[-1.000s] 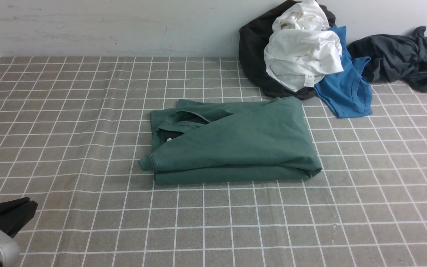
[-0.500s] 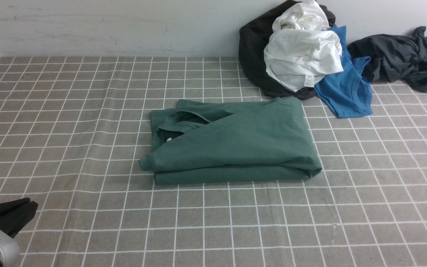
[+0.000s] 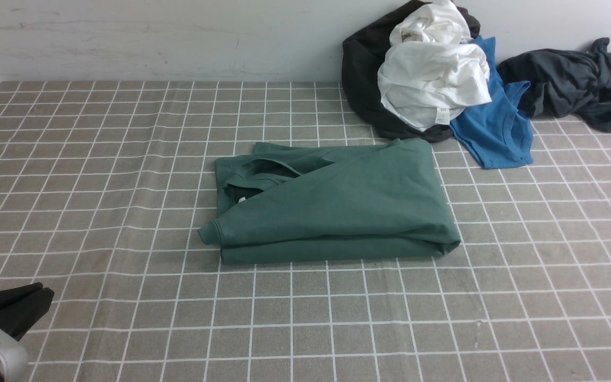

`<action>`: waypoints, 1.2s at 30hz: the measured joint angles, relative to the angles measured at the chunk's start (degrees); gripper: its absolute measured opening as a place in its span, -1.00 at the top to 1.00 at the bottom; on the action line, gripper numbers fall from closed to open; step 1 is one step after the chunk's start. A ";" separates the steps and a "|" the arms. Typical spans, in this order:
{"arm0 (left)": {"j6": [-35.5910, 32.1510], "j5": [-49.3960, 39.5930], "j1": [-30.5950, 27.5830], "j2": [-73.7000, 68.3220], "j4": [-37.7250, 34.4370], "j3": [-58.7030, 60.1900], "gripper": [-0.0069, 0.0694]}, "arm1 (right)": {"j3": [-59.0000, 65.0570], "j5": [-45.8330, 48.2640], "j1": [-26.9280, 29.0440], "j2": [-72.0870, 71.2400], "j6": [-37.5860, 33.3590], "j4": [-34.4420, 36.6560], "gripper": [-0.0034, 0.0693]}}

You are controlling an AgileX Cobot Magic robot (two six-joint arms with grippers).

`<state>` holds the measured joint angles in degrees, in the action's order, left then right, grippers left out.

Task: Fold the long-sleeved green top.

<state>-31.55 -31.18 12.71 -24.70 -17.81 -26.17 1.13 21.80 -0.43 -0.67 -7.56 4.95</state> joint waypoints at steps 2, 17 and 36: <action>0.00 0.00 0.00 0.00 0.00 0.00 0.84 | 0.00 0.00 0.02 0.00 0.00 0.00 0.95; 0.00 0.08 0.00 7.56 -0.14 4.16 0.84 | 0.00 0.00 0.02 0.00 0.00 -0.04 0.95; 24.19 15.41 -1.84 25.39 21.92 26.71 0.84 | 0.00 0.00 0.02 0.00 0.00 -0.04 0.95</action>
<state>-7.36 -15.77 10.87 0.68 4.10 0.54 1.13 21.80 -0.41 -0.67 -7.56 4.91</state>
